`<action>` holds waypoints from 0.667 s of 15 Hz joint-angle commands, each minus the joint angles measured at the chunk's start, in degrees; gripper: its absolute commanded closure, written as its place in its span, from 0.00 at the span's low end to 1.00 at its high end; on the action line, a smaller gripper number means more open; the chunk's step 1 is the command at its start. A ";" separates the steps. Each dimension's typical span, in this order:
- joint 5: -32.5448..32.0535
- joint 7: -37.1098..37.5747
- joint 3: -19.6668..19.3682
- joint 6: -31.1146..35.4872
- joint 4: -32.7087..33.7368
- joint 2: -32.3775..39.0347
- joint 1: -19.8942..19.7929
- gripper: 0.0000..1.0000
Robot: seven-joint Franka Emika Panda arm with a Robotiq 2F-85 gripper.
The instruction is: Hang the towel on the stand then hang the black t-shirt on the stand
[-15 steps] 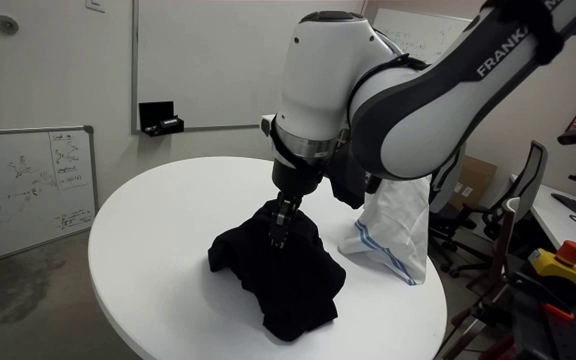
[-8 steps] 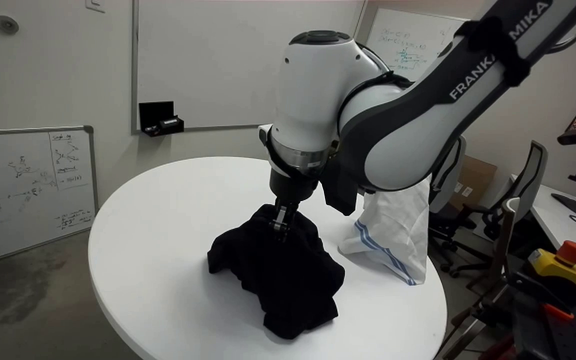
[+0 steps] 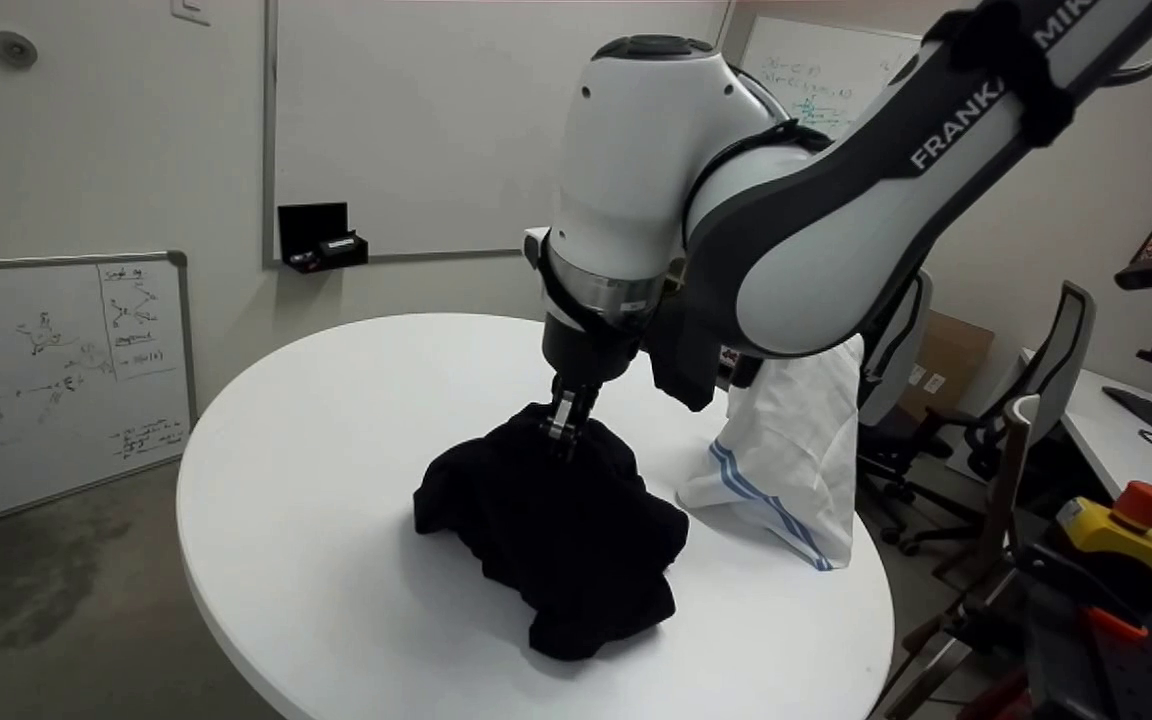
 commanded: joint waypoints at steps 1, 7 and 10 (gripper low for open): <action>-0.63 -1.41 0.20 3.48 -7.26 -7.83 -1.02 0.99; -3.18 -8.44 0.84 7.53 -22.09 -25.93 -4.45 0.99; -2.66 -13.34 3.00 7.57 -28.60 -35.28 -8.32 0.99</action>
